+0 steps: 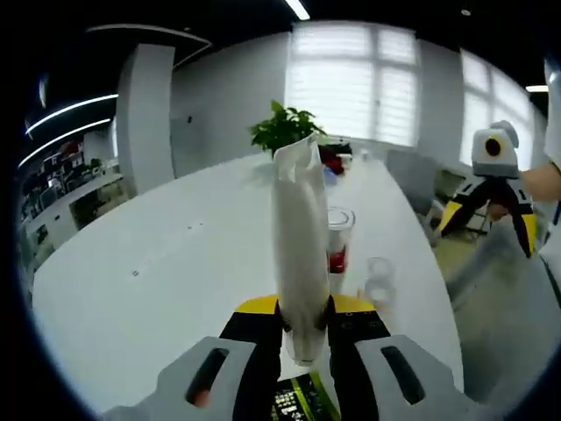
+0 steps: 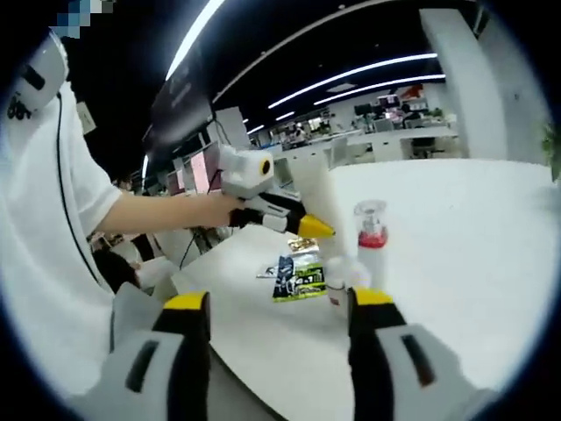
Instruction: Arrange the skincare products in the storage area until every visible bottle or jar stands upright without overlapping.
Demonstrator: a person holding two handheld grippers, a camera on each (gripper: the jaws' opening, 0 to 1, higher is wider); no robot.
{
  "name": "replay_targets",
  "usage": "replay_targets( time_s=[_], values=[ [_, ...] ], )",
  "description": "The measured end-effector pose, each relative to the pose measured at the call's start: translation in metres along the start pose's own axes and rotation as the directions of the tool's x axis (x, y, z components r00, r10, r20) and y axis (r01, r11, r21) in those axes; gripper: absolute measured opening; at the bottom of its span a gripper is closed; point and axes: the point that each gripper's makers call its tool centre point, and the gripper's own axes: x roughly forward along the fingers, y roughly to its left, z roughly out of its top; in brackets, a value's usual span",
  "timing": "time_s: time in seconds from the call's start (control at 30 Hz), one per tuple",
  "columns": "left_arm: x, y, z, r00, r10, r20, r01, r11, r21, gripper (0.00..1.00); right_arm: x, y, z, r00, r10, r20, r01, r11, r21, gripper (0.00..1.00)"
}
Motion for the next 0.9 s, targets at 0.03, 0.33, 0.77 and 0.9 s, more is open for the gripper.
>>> replay_targets(
  time_s=[0.03,0.33,0.77,0.9],
  values=[
    [0.003,0.000,-0.002,1.000,-0.004,-0.004,0.004,1.000,0.002,0.16,-0.001,-0.002,-0.001,1.000,-0.004,-0.003,0.004,1.000,0.003,0.64],
    [0.022,0.002,-0.021,0.999,-0.023,-0.040,0.023,1.000,-0.002,0.16,-0.001,-0.014,-0.009,0.999,-0.023,-0.027,0.023,0.999,0.025,0.65],
    [0.032,-0.010,-0.028,0.996,-0.056,-0.067,0.059,0.998,0.038,0.17,0.000,-0.035,-0.020,0.995,-0.098,-0.030,0.099,0.994,0.042,0.79],
    [0.032,-0.010,-0.027,0.996,-0.060,-0.062,0.062,0.997,0.037,0.17,-0.001,-0.037,-0.024,0.993,-0.113,-0.039,0.115,0.992,0.049,0.83]
  ],
)
